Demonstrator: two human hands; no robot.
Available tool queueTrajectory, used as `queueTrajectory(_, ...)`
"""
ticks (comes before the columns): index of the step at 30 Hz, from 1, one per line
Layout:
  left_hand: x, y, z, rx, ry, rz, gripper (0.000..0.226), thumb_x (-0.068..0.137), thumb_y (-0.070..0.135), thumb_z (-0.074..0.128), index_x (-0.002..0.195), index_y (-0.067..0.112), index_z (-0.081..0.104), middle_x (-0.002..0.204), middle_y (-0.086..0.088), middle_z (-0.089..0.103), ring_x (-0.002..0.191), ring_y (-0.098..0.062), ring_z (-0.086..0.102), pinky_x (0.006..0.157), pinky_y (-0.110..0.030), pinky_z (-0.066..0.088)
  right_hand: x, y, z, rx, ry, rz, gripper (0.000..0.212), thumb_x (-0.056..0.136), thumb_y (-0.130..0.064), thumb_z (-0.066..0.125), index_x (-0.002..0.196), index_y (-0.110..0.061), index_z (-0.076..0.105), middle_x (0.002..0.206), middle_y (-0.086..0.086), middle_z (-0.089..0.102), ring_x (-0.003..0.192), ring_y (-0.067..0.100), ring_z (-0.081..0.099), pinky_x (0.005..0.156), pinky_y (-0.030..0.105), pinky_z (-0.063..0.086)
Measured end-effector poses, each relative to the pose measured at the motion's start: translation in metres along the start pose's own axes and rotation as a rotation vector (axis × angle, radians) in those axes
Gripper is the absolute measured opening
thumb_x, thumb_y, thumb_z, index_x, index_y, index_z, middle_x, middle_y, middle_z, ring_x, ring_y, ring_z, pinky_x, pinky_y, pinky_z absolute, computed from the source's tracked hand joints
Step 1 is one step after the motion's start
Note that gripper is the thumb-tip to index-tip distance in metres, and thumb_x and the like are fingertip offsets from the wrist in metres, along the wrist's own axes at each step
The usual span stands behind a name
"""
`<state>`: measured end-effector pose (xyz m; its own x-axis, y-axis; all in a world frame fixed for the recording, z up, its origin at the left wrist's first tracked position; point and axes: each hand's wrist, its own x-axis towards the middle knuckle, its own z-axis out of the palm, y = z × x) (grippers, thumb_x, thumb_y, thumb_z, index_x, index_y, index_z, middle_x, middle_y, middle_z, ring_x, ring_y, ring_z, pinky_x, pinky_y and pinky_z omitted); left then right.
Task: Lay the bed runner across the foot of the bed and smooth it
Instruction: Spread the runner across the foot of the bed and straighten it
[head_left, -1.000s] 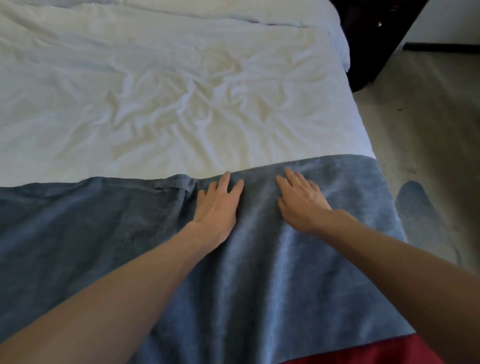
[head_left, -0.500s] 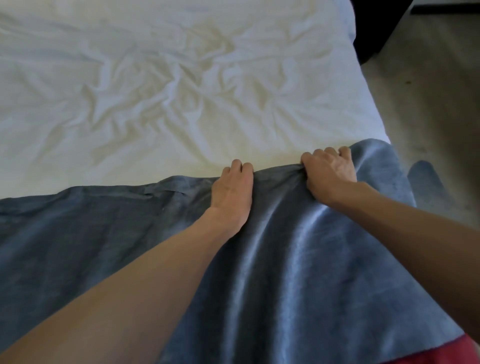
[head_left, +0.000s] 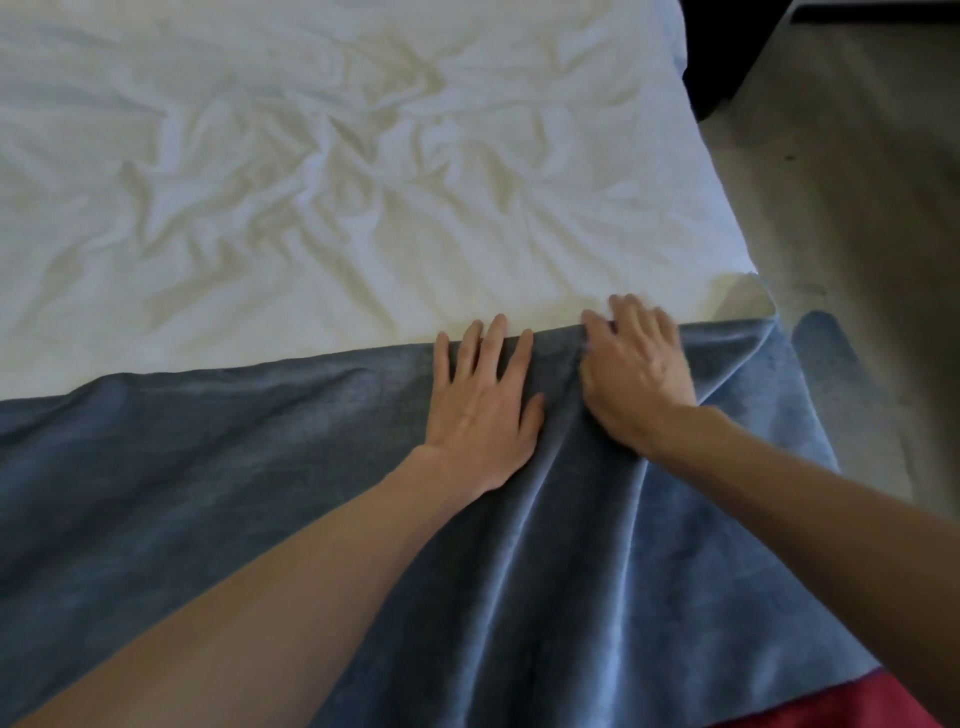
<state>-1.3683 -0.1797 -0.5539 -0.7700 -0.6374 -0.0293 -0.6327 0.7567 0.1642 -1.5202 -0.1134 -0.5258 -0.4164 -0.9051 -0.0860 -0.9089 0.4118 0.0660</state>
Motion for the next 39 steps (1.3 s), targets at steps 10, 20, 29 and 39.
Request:
queueTrajectory(10,-0.007,0.002,-0.01,-0.055,-0.076,-0.006,0.068,0.09,0.053,0.016,0.149,0.021,0.002,0.158,-0.007,-0.002,0.144,-0.03,-0.003,0.113,-0.057,-0.002,-0.024,-0.003,-0.004,0.199,-0.098,-0.112,0.06,0.099,-0.042,0.024,0.15,-0.015,0.009,0.158,0.014,0.001,0.145,0.027,-0.002,0.117,0.039,0.004)
queueTrajectory(20,-0.082,0.074,-0.027,-0.1,-0.052,0.036,0.062,0.094,0.047,0.027,0.149,0.024,0.012,0.158,-0.009,0.005,0.143,-0.029,0.002,0.114,-0.054,0.007,-0.133,0.04,-0.011,0.184,-0.043,-0.219,0.055,0.097,-0.036,0.033,0.145,-0.008,0.027,0.154,0.019,0.02,0.144,0.029,0.013,0.118,0.039,0.012)
queueTrajectory(29,-0.167,0.161,-0.034,-0.002,0.013,-0.093,0.063,0.091,0.044,0.039,0.144,0.013,0.029,0.154,-0.007,0.023,0.14,-0.025,0.018,0.112,-0.045,0.019,-0.244,0.095,-0.012,0.188,-0.059,-0.318,0.058,0.095,-0.034,0.042,0.146,-0.01,0.027,0.153,0.02,0.023,0.142,0.032,0.021,0.115,0.041,0.017)
queueTrajectory(39,-0.28,0.228,-0.02,-0.049,-0.038,-0.036,0.055,0.09,0.038,0.046,0.14,0.017,0.039,0.149,-0.008,0.034,0.134,-0.025,0.031,0.107,-0.042,0.025,-0.353,0.125,-0.001,0.23,-0.118,-0.39,0.057,0.086,-0.027,0.057,0.137,-0.006,0.043,0.145,0.023,0.036,0.135,0.035,0.034,0.111,0.042,0.025)
